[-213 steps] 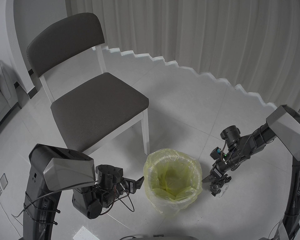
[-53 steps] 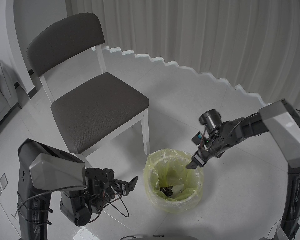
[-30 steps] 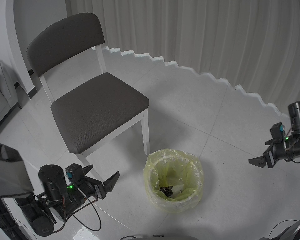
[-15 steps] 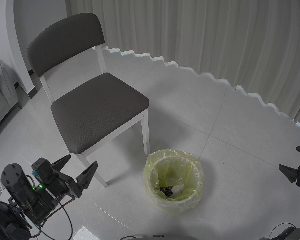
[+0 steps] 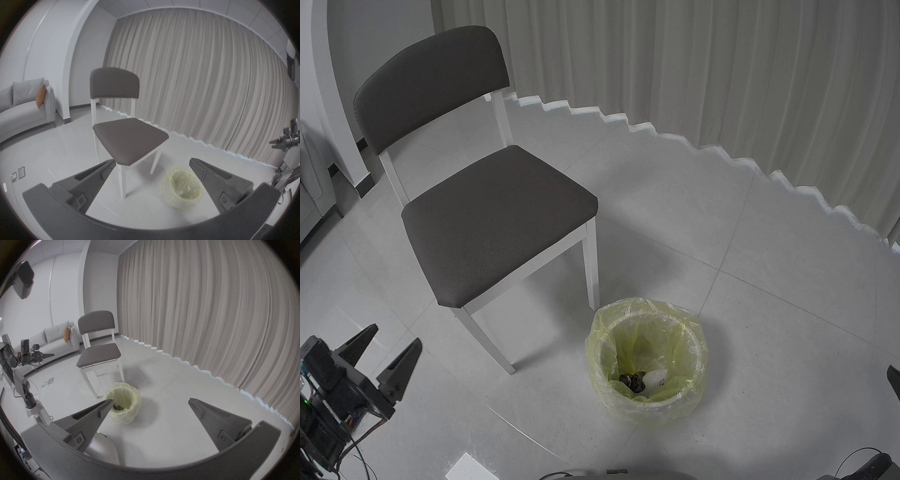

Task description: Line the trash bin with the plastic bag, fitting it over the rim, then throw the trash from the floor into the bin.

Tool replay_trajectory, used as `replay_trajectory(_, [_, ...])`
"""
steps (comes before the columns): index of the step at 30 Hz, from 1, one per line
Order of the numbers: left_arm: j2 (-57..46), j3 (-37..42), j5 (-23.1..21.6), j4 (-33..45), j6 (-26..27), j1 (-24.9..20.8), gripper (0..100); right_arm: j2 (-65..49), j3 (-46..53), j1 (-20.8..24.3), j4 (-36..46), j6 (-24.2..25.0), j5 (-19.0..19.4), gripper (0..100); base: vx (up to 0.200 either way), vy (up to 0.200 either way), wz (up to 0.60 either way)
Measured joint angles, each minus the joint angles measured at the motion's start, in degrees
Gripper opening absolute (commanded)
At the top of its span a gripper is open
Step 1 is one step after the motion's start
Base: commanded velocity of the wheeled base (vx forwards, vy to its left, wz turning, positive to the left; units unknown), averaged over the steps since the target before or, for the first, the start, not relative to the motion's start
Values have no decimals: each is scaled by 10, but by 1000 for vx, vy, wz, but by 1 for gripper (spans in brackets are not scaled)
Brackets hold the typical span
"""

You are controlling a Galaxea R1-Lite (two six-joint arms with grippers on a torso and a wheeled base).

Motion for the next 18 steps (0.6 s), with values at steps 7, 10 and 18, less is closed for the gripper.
replay_trajectory(7, [-137,0,-25,72,0,66,100,-131,21,1,61,54,21,100,0,0,0])
replay_trajectory(10, [-195,0,-32,99,-1,95,100,-177,29,-1,78,81,30,100,0,0,0])
replay_trajectory(18, [-358,-4,-79,286,-4,162,100,-240,70,-7,83,130,49,100,0,0,0])
